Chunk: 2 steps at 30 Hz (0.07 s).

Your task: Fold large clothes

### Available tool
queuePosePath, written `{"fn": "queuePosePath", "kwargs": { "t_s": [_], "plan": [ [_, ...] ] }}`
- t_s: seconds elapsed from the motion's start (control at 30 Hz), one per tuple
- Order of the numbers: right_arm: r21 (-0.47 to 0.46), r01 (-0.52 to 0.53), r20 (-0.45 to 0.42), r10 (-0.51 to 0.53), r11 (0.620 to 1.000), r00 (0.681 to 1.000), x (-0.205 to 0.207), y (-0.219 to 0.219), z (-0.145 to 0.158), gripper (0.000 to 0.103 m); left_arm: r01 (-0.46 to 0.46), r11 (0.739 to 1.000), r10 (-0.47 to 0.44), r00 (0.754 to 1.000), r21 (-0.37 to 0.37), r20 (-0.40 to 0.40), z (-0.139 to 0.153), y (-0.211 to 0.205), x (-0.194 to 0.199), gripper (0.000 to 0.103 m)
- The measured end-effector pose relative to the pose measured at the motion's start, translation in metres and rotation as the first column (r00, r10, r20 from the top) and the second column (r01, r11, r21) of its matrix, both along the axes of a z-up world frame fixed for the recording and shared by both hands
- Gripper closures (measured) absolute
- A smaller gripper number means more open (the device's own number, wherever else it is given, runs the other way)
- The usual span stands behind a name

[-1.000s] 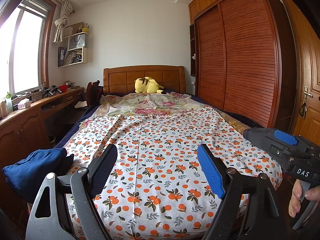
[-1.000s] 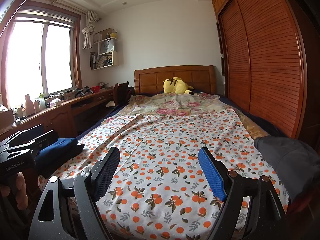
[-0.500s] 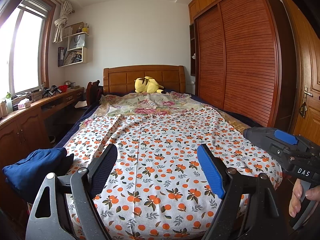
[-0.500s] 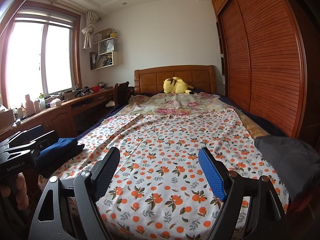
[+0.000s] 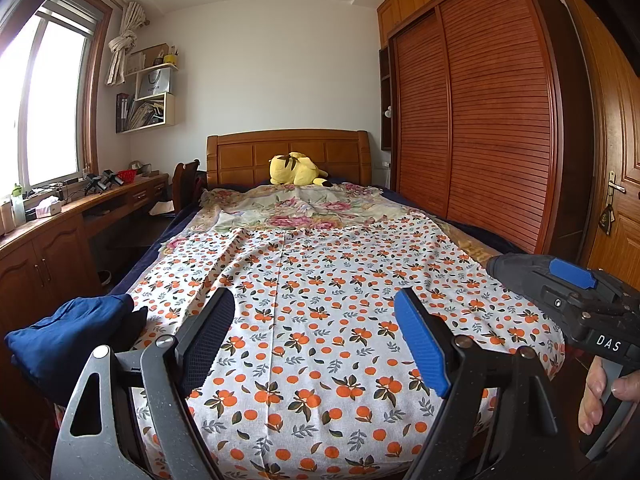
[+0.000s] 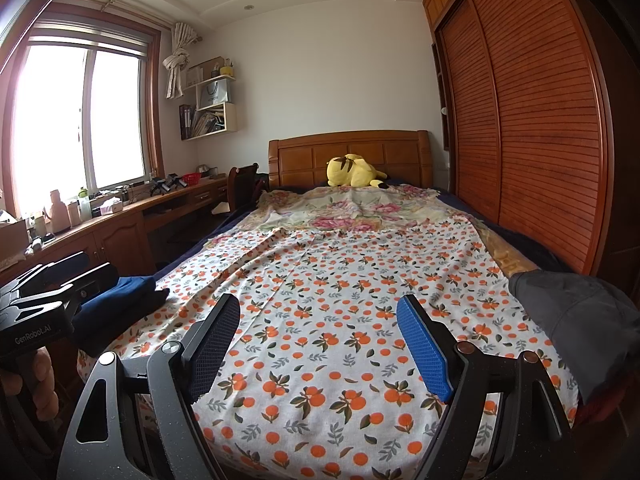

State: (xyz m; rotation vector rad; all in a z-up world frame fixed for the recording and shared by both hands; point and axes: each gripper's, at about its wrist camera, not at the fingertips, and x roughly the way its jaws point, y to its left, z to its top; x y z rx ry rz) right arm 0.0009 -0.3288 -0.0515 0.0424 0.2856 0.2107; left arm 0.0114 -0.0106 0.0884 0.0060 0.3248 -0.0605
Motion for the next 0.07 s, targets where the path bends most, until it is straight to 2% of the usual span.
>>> {"fn": "queuePosePath", "kwargs": {
  "t_s": [0.07],
  "plan": [
    [0.001, 0.0, 0.0, 0.0, 1.0, 1.0, 0.0, 0.0002, -0.0001, 0.021, 0.0, 1.0, 0.0, 1.0, -0.001, 0.001, 0.0, 0.0, -0.0002, 0.02]
  ]
}}
